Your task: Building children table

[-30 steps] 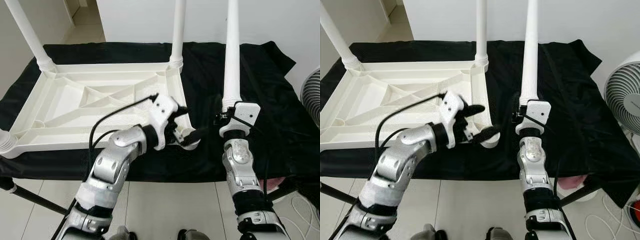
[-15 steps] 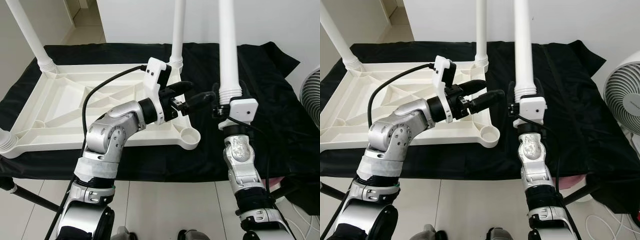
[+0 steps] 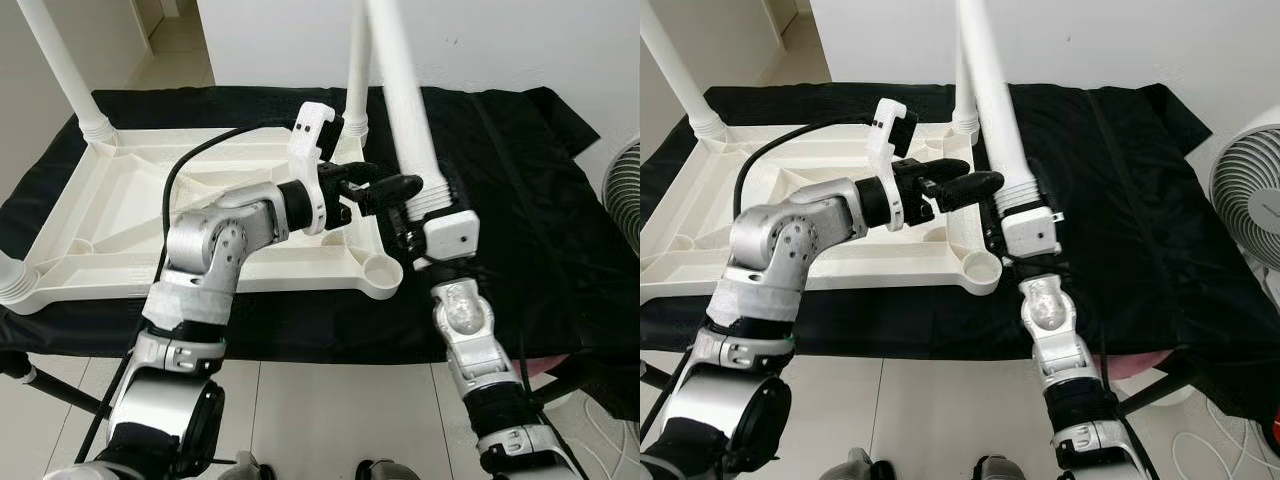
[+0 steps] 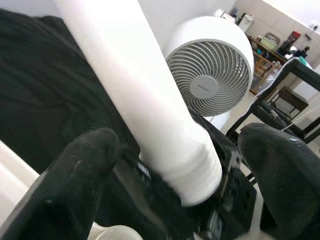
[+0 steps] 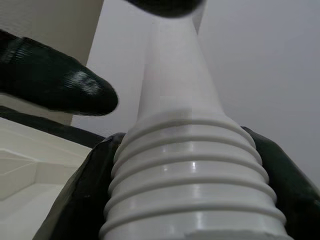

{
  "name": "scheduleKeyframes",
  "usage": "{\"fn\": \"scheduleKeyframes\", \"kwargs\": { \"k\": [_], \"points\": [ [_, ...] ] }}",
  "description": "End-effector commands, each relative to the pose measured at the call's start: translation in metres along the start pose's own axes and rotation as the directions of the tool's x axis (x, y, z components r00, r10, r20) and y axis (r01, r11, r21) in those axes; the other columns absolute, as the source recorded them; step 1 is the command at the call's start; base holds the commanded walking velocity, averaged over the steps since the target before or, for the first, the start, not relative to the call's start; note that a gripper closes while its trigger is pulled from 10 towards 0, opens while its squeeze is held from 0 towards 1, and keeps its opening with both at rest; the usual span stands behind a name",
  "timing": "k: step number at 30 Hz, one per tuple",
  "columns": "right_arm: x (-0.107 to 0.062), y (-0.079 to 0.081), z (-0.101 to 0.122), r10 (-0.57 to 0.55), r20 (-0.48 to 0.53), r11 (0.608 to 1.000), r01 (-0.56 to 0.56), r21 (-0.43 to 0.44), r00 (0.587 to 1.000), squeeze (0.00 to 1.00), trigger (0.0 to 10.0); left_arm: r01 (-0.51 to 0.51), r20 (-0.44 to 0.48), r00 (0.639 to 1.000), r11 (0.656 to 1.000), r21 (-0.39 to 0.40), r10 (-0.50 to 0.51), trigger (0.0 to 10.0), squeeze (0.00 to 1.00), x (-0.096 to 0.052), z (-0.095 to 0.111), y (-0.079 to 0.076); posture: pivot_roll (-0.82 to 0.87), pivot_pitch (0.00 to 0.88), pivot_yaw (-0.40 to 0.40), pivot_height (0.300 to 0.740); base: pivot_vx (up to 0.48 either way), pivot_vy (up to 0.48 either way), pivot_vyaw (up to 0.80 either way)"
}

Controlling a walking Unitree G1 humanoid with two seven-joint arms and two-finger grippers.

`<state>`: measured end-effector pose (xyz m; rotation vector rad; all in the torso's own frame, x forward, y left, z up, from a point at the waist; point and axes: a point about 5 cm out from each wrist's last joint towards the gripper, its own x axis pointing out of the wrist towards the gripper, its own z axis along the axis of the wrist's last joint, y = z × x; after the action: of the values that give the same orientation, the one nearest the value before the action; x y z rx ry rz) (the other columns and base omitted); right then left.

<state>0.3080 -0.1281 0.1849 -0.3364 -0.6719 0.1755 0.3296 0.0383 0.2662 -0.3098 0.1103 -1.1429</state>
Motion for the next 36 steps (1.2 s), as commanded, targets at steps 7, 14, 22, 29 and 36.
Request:
{"fn": "scheduleKeyframes", "kwargs": {
  "k": [7, 14, 22, 29, 36],
  "points": [
    [-0.007, 0.013, 0.009, 0.058, 0.055, 0.998, -0.058, -0.007, 0.997, 0.00, 10.0, -0.064, -0.009, 0.998, 0.996, -0.057, 0.064, 10.0, 0.00, 0.002, 0.011, 0.013, -0.12, 0.071, 0.076, 0.740, 0.000, 0.000, 0.00],
    [-0.019, 0.021, 0.011, 0.097, 0.056, 0.995, -0.096, -0.022, 0.994, 0.00, 10.0, -0.085, -0.016, 0.996, 0.992, -0.098, 0.084, 10.0, 0.00, 0.001, 0.021, 0.021, -0.13, 0.060, 0.086, 0.740, 0.000, 0.000, 0.00],
    [-0.045, 0.025, 0.007, 0.149, 0.026, 0.986, -0.146, -0.079, 0.989, 0.00, 10.0, -0.140, -0.014, 0.990, 0.978, -0.154, 0.139, 10.0, 0.00, -0.006, 0.039, 0.035, -0.13, 0.074, 0.102, 0.740, 0.000, 0.000, 0.00],
    [-0.058, 0.023, 0.005, 0.168, 0.002, 0.978, -0.167, -0.123, 0.986, 0.00, 10.0, -0.157, -0.021, 0.988, 0.972, -0.172, 0.156, 10.0, 0.00, -0.009, 0.044, 0.040, -0.13, 0.079, 0.107, 0.740, 0.000, 0.000, 0.00],
    [-0.055, 0.022, 0.006, 0.163, 0.008, 0.977, -0.160, -0.141, 0.987, 0.00, 10.0, -0.144, -0.007, 0.989, 0.966, -0.215, 0.146, 0.0, 0.00, -0.008, 0.044, 0.039, -0.13, 0.080, 0.101, 0.740, 0.000, 0.000, 0.00]
  ]
}}
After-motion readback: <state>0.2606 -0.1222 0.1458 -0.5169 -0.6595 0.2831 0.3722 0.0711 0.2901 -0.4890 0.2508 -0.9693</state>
